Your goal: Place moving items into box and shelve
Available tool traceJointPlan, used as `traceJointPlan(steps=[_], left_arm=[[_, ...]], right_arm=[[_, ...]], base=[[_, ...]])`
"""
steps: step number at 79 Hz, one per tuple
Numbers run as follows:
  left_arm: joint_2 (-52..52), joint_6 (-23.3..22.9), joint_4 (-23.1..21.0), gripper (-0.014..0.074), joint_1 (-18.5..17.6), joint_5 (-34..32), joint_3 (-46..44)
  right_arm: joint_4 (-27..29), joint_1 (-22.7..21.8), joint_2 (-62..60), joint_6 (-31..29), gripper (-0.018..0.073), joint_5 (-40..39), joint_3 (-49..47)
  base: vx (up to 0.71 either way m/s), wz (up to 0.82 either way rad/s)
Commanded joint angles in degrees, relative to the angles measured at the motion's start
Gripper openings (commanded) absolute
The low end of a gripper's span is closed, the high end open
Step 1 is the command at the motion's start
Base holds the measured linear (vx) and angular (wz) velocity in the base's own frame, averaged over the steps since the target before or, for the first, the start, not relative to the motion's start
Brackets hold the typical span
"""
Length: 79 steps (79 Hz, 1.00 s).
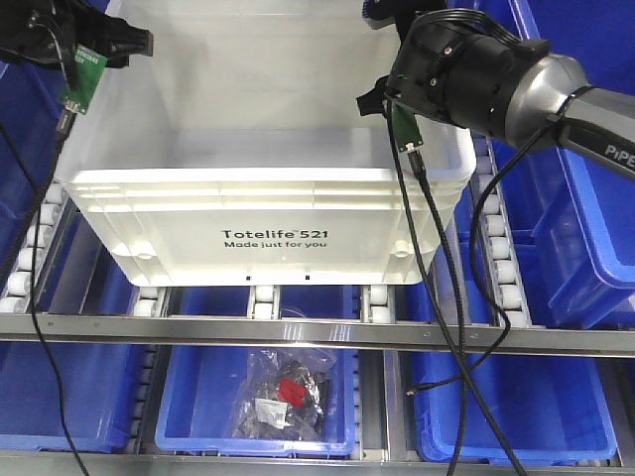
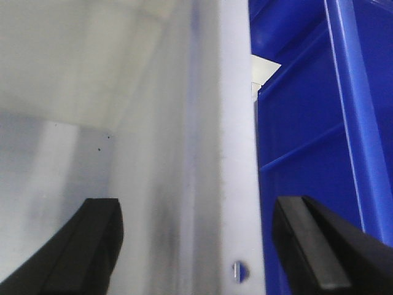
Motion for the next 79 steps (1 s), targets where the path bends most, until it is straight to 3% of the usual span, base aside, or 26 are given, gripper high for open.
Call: traceJointPlan(steps=[1, 22, 45, 60, 79], left_arm=[[-2.5, -0.6, 1.3, 0.0551, -0.5, -3.5, -1.8], [-3.9, -0.6, 1.1, 0.0551, -0.5, -1.5, -1.8], [-5.9, -0.6, 0.9, 0.0551, -0.5, 2.5, -1.8], [-7.9, -0.6, -2.3, 0.0551, -0.5, 9.7, -1.8], [-10.5, -0.6, -4.3, 0.0551, -0.5, 10.8, -1.8]], right_arm=[[-1.0, -0.3, -1.5, 3.4, 0.0559, -0.4, -0.8], [1.4, -0.3, -8.2, 3.9, 0.0557, -1.3, -0.8], [16.8, -0.3, -13.6, -8.2, 0.0557, -2.4, -0.8], [19.5, -0.3, -13.9, -12.9, 0.0557, 7.2, -0.8], [23.0, -0.4, -14.4, -15.9, 0.0557, 8.1, -0.8]], base=[[0.0, 0.0], [0.0, 0.0], [0.0, 0.0], [0.0, 0.0], [0.0, 0.0]])
